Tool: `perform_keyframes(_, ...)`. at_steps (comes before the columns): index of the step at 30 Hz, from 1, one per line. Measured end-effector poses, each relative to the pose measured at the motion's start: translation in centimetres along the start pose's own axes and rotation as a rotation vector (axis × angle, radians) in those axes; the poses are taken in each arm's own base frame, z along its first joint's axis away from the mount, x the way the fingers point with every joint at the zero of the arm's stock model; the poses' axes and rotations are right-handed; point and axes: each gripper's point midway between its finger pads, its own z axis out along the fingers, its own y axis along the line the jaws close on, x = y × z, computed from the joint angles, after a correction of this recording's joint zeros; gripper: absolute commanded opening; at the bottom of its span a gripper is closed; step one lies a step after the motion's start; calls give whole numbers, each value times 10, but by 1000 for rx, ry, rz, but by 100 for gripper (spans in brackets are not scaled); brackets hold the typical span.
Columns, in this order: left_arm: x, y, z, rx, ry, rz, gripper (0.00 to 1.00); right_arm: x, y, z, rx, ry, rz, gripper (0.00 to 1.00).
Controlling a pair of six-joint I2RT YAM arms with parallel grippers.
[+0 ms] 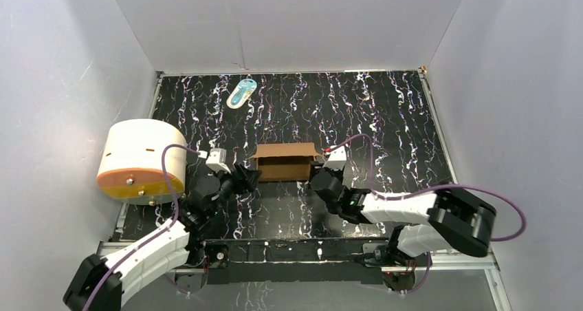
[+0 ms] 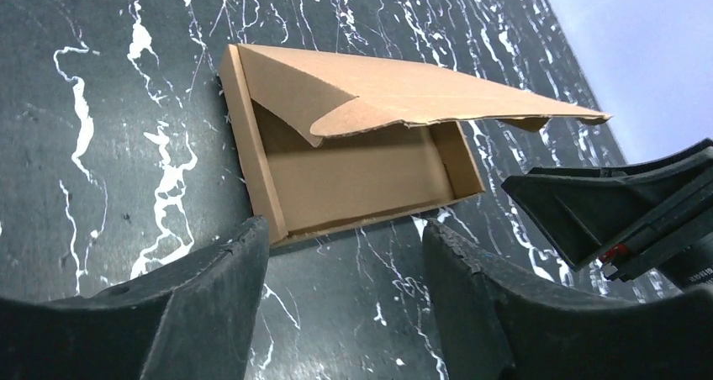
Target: Fold the paper box
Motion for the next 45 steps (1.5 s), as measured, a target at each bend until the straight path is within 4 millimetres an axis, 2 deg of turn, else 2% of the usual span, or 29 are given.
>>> perform_keyframes(3, -4, 1, -13, -20, 9, -25, 78, -11, -1, -15, -42, 17, -6, 72)
perform_keyframes(7, -19, -1, -24, -62, 12, -43, 80, -24, -10, -34, -65, 39, -44, 76)
perform_keyframes(10, -39, -8, -28, -96, 17, -43, 80, -38, -15, -45, -68, 45, -77, 80)
perform_keyframes(14, -72, -21, -25, -141, 14, -17, 80, -70, -15, -55, -65, 36, -122, 81)
perform_keyframes(18, -98, -28, -12, -203, 12, 41, 77, -114, -14, -48, -72, 14, -112, 80)
perform_keyframes(20, -103, -28, -2, -228, 25, 77, 75, -132, -19, -36, -63, 13, -102, 78)
perform_keyframes(22, -102, -25, 9, -255, 51, 111, 72, -139, -23, -22, -61, 33, -104, 77)
perform_keyframes(24, -97, -20, 22, -280, 90, 136, 70, -137, -23, -7, -75, 69, -115, 76)
perform_keyframes(28, -81, 0, 45, -318, 172, 134, 63, -116, -11, 17, -127, 164, -147, 72)
perform_keyframes(32, -61, 13, 54, -319, 251, 106, 54, -93, -1, 28, -176, 236, -163, 67)
perform_keyframes(35, -46, 12, 53, -286, 290, 81, 49, -83, 5, 30, -214, 260, -160, 64)
perform_keyframes(39, -22, 13, 49, -250, 343, 49, 45, -59, 7, 28, -254, 303, -142, 60)
perform_keyframes(45, 10, 19, 43, -232, 426, 14, 43, -30, 5, 24, -281, 360, -124, 56)
